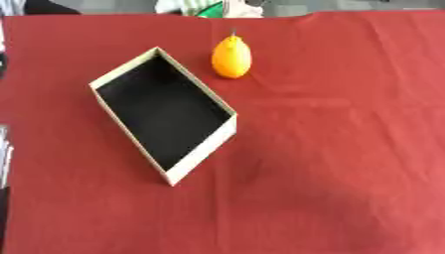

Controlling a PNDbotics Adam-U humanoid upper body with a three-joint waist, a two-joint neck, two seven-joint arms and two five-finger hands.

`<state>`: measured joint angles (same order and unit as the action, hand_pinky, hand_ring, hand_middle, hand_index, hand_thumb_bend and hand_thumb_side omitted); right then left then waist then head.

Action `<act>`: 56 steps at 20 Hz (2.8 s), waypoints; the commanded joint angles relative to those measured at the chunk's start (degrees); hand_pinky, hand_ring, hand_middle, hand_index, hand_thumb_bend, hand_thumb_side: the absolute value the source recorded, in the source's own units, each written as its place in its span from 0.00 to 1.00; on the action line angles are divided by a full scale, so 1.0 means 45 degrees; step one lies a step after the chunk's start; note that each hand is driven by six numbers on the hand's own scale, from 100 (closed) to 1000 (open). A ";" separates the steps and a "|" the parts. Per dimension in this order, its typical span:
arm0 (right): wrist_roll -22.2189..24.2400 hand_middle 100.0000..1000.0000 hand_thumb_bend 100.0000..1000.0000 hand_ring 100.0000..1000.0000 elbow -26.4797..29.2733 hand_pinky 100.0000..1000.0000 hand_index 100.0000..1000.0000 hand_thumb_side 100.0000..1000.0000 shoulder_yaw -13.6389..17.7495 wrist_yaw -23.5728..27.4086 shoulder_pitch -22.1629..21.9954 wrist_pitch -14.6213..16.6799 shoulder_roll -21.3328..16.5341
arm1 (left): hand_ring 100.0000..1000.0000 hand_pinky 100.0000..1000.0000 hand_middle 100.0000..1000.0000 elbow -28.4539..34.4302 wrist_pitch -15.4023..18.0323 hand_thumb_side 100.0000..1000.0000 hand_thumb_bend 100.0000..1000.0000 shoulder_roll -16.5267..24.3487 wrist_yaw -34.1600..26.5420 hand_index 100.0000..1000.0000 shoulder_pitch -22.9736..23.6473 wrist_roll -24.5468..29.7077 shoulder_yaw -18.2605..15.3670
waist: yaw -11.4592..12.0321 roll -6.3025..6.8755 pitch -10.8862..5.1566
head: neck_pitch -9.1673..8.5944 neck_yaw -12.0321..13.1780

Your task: Pick up objects on the table and place them in the box.

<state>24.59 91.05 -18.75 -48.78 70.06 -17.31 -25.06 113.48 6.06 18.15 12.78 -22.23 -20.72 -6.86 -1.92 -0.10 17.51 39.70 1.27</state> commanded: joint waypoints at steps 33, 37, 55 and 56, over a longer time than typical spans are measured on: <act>0.0243 0.96 0.05 1.00 -1.4423 0.92 0.97 1.00 0.2137 -0.6341 0.3824 0.4570 0.4502 | 0.62 0.47 0.65 0.0248 -0.0020 0.50 0.28 0.0035 -0.0240 0.81 -0.0199 0.0477 0.0328 | 0.0082 -0.0043 -0.0710 | 0.0174 -0.0064; 0.0911 0.94 0.12 0.99 -1.4363 0.93 1.00 1.00 0.2411 -0.5685 0.3898 0.5043 0.4366 | 0.62 0.47 0.65 0.0248 -0.0042 0.50 0.28 0.0023 -0.0229 0.81 -0.0189 0.0489 0.0338 | 0.0050 -0.0027 -0.0723 | 0.0189 -0.0061; 0.3995 0.93 0.00 0.95 -1.3713 0.98 1.00 0.62 0.2282 -0.2449 0.3939 0.5287 0.4163 | 0.61 0.47 0.64 0.0248 -0.0075 0.49 0.26 -0.0019 -0.0226 0.81 -0.0201 0.0629 0.0314 | 0.0021 -0.0052 -0.0713 | 0.0222 -0.0028; 0.4097 0.93 0.00 0.95 -1.3672 0.98 1.00 0.61 0.2110 -0.2430 0.3934 0.5137 0.4124 | 0.61 0.47 0.64 0.0248 -0.0071 0.48 0.26 -0.0021 -0.0230 0.81 -0.0199 0.0627 0.0314 | 0.0026 -0.0053 -0.0707 | 0.0227 -0.0033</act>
<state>42.39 28.01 -8.45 -60.76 86.03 6.43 -4.95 113.48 5.68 17.22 11.62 -22.65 -18.08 -5.17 -1.80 -0.48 15.66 40.29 1.02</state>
